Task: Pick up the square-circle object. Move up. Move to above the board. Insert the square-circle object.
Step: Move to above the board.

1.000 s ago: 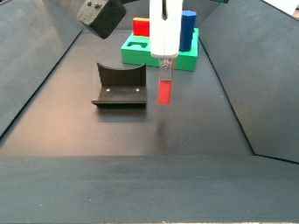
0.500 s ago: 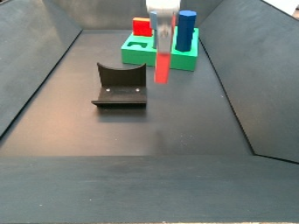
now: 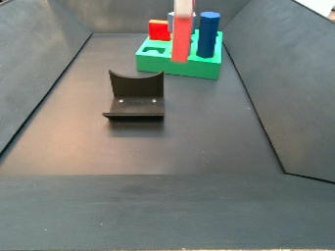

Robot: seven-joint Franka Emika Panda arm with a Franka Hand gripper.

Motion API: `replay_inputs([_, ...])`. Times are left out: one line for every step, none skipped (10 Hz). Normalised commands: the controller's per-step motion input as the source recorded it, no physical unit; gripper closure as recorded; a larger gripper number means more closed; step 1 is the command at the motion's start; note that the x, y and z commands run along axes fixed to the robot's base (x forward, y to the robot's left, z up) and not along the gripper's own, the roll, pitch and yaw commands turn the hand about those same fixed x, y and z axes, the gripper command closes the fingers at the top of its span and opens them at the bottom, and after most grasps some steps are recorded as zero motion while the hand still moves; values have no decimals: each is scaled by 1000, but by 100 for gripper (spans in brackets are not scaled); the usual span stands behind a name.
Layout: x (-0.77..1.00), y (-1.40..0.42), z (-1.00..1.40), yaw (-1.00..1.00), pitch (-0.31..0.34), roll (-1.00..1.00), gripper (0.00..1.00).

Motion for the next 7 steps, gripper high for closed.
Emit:
replay_inputs([52,-6,873,8,117,50,100])
replay_inputs([40,-6,700,8,115,47,100])
replay_inputs([29,-4,471,7,114,44,100])
replay_inputs([27,-4,303,6,113,41,100])
replay_inputs([24,-4,189,5,113,39,100])
replay_inputs([-53,-1000,105,1000,29,-4,100])
replay_inputs([-55,-1000,108,1000,28,0,100])
